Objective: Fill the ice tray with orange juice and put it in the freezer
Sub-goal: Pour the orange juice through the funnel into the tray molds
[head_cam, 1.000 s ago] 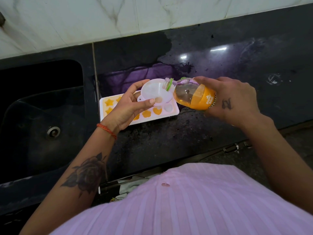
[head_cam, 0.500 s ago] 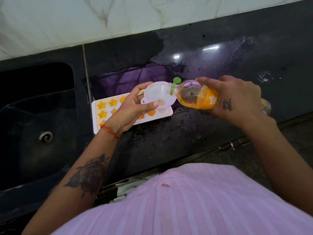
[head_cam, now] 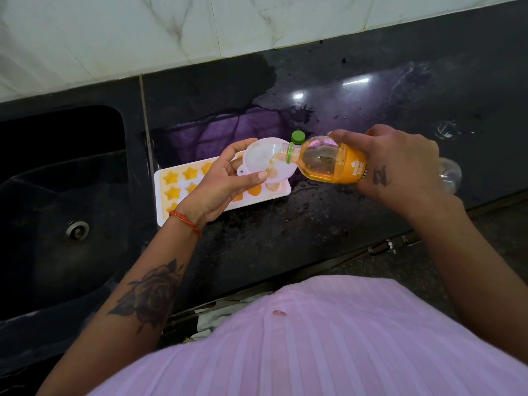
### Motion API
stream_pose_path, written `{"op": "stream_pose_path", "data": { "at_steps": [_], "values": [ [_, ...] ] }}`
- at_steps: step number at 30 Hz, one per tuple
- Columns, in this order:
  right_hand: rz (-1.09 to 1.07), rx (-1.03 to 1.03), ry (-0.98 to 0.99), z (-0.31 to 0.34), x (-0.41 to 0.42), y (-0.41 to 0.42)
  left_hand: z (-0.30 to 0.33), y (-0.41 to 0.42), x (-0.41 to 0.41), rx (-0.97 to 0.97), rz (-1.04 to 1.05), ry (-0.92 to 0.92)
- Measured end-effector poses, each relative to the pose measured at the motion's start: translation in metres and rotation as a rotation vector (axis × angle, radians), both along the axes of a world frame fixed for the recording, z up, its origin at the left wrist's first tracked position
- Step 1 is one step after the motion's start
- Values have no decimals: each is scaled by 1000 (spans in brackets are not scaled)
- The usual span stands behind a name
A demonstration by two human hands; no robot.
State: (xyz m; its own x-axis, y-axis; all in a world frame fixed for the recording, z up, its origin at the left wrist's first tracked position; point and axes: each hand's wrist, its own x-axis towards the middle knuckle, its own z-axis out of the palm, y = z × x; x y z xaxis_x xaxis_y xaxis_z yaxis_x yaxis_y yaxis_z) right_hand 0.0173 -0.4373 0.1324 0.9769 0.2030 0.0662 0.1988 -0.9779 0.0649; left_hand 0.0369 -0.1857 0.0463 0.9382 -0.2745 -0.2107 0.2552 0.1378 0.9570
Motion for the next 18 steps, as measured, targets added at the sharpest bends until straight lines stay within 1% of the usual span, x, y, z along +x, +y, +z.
{"op": "stream_pose_path", "data": {
  "at_steps": [13,18],
  "values": [
    [-9,-12,-13,-1,2,-2,1,-2,2,-37,-1,8],
    [-11,30,7,0,2,-1,1,-1,4,-45,3,5]
  ]
}}
